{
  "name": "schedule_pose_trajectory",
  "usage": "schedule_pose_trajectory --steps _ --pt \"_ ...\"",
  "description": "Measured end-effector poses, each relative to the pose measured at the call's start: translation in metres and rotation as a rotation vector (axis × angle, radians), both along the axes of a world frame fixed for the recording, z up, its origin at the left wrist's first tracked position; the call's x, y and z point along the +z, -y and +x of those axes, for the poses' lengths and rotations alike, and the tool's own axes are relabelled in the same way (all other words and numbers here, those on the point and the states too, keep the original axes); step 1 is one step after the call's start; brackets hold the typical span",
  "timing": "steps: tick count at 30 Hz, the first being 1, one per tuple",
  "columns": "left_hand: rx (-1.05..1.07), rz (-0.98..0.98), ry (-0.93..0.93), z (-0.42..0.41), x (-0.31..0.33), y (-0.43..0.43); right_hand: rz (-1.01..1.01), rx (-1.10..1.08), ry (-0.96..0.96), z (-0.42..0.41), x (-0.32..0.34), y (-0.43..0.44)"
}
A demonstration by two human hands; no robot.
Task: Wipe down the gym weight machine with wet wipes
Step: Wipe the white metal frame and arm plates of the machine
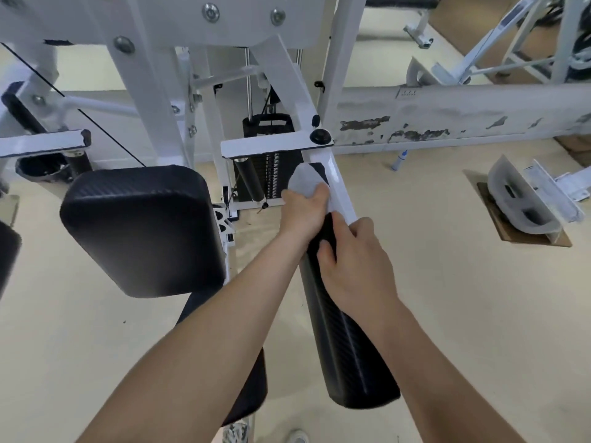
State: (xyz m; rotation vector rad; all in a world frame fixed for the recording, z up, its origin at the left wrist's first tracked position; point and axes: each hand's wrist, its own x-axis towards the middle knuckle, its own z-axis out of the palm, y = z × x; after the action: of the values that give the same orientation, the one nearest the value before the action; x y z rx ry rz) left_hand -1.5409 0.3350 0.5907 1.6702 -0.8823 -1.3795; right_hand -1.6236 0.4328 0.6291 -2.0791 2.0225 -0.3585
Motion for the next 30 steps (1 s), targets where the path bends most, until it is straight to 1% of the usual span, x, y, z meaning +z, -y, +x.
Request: schedule_pose_trajectory --steps 3,5,7,10,11,13,14,17,19,21,23,24,26,28,30 --pt "0.011 -0.003 0.006 0.005 -0.003 0.032 -0.039 -0.002 0.052 0.013 -0.007 0.022" --pt "0.015 -0.080 -0.058 0.010 -0.004 0.039 -0.040 0.037 0.015 0.018 -0.009 0.029" --pt "-0.006 -0.185 -0.132 0.015 -0.009 0.021 -0.025 0.046 0.029 0.017 -0.009 0.031" --pt "-0.086 -0.269 -0.189 0.012 -0.031 -0.038 -0.044 0.081 0.142 0.016 -0.008 0.030" --pt "-0.108 -0.258 -0.208 0.009 -0.036 -0.054 -0.047 0.101 0.167 0.016 -0.008 0.029" --pt "-0.098 -0.200 -0.323 0.006 -0.041 -0.061 -0.032 0.115 0.158 0.016 -0.013 0.028" --pt "-0.091 -0.163 -0.350 0.007 -0.040 -0.054 -0.023 0.108 0.144 0.015 -0.014 0.027" --pt "-0.067 -0.024 -0.320 0.019 -0.038 -0.013 -0.020 0.114 0.093 0.016 -0.013 0.028" --pt "-0.009 0.098 -0.373 0.027 -0.039 0.013 -0.011 0.132 0.033 0.017 -0.012 0.030" --pt "0.073 0.175 -0.435 0.028 -0.042 0.021 -0.001 0.148 -0.020 0.017 -0.012 0.032" --pt "0.062 0.210 -0.475 0.025 -0.049 0.006 0.024 0.148 -0.024 0.018 -0.011 0.032" --pt "0.052 0.229 -0.527 0.023 -0.052 -0.008 0.033 0.143 -0.018 0.018 -0.010 0.033" --pt "-0.003 0.261 -0.574 0.017 -0.057 -0.041 0.036 0.136 -0.003 0.018 -0.009 0.035" --pt "-0.048 0.273 -0.524 0.011 -0.058 -0.068 0.026 0.129 0.021 0.018 -0.011 0.038" --pt "-0.089 0.216 -0.458 0.007 -0.056 -0.087 0.006 0.131 0.042 0.017 -0.012 0.039"
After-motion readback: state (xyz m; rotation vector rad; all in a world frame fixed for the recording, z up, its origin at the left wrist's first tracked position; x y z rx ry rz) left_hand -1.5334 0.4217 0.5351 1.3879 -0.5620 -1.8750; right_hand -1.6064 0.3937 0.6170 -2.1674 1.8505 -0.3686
